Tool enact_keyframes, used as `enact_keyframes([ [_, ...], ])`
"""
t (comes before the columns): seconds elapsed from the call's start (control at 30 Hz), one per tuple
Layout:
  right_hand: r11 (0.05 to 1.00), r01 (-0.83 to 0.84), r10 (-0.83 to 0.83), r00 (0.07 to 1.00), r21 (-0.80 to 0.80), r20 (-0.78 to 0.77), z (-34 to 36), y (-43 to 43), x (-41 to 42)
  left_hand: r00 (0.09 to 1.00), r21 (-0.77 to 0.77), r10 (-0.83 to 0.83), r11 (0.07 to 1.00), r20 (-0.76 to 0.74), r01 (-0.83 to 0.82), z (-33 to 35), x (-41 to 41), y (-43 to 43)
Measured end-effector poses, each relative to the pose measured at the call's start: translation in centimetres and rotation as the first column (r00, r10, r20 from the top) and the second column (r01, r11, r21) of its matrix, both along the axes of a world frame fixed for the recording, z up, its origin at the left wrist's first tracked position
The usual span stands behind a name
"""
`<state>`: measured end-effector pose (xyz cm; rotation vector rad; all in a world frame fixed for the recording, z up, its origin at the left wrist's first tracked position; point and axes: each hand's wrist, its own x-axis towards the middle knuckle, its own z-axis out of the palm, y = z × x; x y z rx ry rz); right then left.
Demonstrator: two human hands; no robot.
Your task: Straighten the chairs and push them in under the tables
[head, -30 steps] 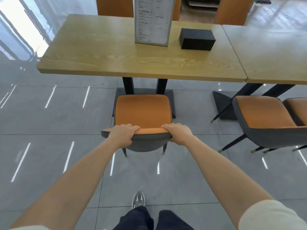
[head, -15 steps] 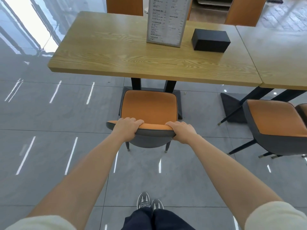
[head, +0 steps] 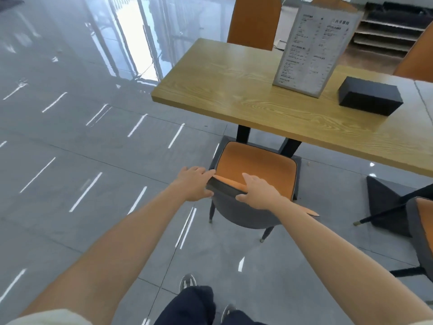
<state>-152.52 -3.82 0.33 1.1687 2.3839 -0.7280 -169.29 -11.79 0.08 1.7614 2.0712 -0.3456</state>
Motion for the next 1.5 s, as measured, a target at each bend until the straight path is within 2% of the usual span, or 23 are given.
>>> enact_keyframes([
  [0.23, 0.984, -0.169, 0.17, 0.985, 0.048, -0.01, 1.9, -0.3, -12.5, 0.989, 0.045, 0.147, 0.988, -0.028, -0.145, 1.3, -12.6, -2.7],
  [0.57, 0.983, -0.149, 0.155, 0.987, 0.106, -0.046, 4.4, 0.5, -34.7, 0.973, 0.136, 0.231, 0.964, 0.001, -0.229, 4.9, -35.3, -2.8],
  [0.73, 0.982, -0.168, 0.171, 0.985, 0.082, -0.031, 4.8, 3.7, -44.4, 0.973, 0.112, 0.23, 0.966, 0.019, -0.231, 5.5, -44.6, -0.2],
  [1.0, 0.976, -0.158, 0.172, 0.982, 0.152, -0.082, 3.9, 14.1, -60.0, 0.979, 0.222, 0.203, 0.956, -0.034, -0.191, 5.3, -59.7, 10.7],
  [1.2, 0.976, -0.134, 0.153, 0.983, 0.174, -0.103, 5.4, 23.7, -70.9, 0.983, 0.22, 0.146, 0.968, -0.107, -0.12, 6.9, -70.7, 20.5],
  [1.5, 0.984, 0.0, 0.018, 0.995, 0.177, -0.102, 4.2, 37.9, -83.0, 0.998, 0.168, 0.051, 0.985, -0.046, -0.043, 4.7, -85.0, 37.0],
])
